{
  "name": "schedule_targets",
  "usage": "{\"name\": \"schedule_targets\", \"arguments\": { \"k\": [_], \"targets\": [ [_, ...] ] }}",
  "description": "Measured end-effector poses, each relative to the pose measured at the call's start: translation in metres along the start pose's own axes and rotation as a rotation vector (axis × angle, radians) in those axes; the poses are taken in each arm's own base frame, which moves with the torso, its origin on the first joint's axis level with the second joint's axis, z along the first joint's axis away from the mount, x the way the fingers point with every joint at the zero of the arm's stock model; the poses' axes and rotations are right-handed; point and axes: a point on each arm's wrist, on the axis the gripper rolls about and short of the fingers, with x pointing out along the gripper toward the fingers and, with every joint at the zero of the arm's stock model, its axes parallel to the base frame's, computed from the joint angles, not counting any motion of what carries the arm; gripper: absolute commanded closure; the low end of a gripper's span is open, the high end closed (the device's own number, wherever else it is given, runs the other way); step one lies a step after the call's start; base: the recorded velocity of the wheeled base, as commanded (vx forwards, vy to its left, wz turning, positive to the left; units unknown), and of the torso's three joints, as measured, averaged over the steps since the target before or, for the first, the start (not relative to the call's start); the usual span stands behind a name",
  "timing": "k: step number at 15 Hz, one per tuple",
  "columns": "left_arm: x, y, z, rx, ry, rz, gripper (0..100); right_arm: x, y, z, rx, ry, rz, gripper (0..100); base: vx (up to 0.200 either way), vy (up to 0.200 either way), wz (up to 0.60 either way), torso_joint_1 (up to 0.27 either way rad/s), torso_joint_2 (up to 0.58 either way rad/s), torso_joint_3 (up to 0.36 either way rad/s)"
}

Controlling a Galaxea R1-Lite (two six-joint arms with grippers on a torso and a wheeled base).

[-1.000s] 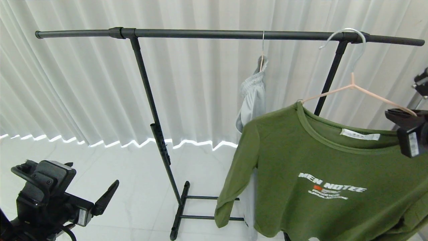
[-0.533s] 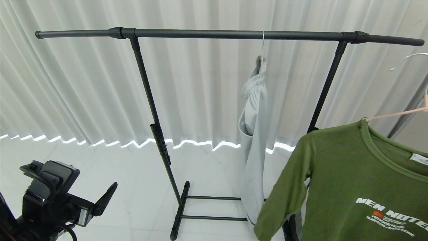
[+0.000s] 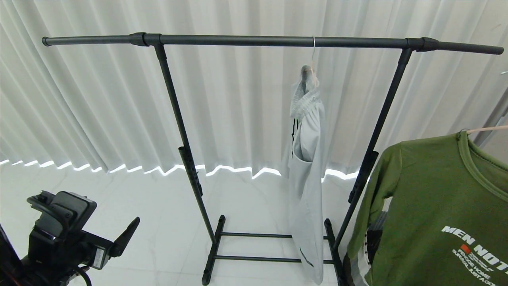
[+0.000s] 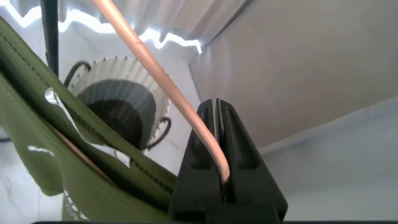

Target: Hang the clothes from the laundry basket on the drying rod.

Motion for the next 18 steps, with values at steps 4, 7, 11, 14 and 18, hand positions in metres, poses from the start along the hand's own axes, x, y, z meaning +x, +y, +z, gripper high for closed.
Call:
{"name": "schedule_targets", "arguments": {
  "k": [4, 7, 11, 14, 18],
  "targets": [
    [-0.001, 0.000, 0.001, 0.000, -0.009, -0.005, 0, 0.010, 0.004, 0.007, 0.020, -0.027, 0.004, 100, 0.000, 0.000, 0.00, 0.000, 0.00, 0.000],
    [-0.001, -0.001, 0.002, 0.001, -0.023, -0.014, 0, 0.019, 0.009, 0.017, 0.059, -0.080, 0.020, 100, 0.200, 0.000, 0.00, -0.004, 0.00, 0.002],
    [-0.002, -0.003, 0.004, 0.003, -0.034, -0.025, 0, 0.028, 0.016, 0.026, 0.062, -0.108, 0.040, 100, 0.200, 0.000, 0.00, 0.006, 0.00, 0.002],
    [-0.002, -0.004, 0.004, 0.005, -0.035, -0.031, 0, 0.033, 0.017, 0.033, 0.062, -0.113, 0.043, 100, 0.200, 0.000, 0.00, 0.002, 0.00, 0.002],
    [-0.002, -0.004, 0.004, 0.005, -0.038, -0.034, 0, 0.041, 0.021, 0.043, 0.060, -0.115, 0.054, 100, 0.000, 0.000, 0.00, 0.000, 0.00, 0.000]
  ]
}}
